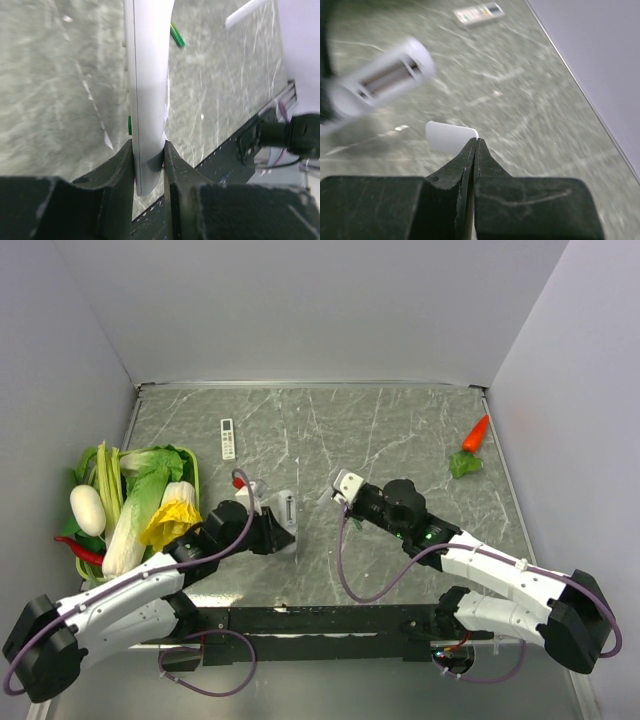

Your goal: Load the batteries into the remote control

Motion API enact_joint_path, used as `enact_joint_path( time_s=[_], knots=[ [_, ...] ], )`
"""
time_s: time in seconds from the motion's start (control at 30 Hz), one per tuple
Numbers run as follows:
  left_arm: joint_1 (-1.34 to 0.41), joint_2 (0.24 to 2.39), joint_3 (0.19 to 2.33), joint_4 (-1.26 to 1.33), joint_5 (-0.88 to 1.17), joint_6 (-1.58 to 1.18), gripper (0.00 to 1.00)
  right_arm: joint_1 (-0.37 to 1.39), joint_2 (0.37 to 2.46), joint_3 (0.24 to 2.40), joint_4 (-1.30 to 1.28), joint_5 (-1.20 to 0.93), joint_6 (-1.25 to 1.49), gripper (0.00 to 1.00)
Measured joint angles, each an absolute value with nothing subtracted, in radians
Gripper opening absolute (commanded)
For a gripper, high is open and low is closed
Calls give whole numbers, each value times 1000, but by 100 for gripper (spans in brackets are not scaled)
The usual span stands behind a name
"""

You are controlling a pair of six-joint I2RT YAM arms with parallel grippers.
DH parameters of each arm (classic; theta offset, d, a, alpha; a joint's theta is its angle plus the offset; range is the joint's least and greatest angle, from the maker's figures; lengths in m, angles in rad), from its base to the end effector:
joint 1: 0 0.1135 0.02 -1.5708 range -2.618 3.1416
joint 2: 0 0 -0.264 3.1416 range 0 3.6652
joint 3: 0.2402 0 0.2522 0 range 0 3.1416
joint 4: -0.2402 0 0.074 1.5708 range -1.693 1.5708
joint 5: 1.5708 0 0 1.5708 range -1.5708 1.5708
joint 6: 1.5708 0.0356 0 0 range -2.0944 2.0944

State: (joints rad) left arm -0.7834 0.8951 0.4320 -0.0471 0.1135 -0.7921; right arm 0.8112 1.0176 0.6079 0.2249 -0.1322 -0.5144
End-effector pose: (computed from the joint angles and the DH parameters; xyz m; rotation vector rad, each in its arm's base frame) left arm 0.1362 -0.1414 0.2103 0.0655 2.2623 -1.0307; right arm 0.1600 0.1753 0.2755 -1.1612 1.3301 0.3319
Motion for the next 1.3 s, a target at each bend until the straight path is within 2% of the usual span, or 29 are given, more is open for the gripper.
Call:
enact_joint_path(
  time_s=[0.23,0.4,0.77,1.07,1.17,1.2,1.3],
  knots=[
    [-701,782,451,-152,84,-796,1,810,1053,606,170,100,-424,0],
    [-670,719,532,-236,48,-743,1,782,1085,640,18,180,-211,0],
    [-630,669,684,-272,-57,-577,1,672,1028,530,-230,58,308,0],
    [-585,718,685,-191,-8,-492,1,637,1039,414,-286,6,519,0],
    [-579,700,672,-144,38,-492,1,631,1055,411,-293,14,562,16],
    [-579,685,653,-117,57,-493,1,630,1057,411,-293,17,574,28],
    [-579,625,573,-48,119,-516,1,630,1058,411,-301,25,596,46]
  ],
)
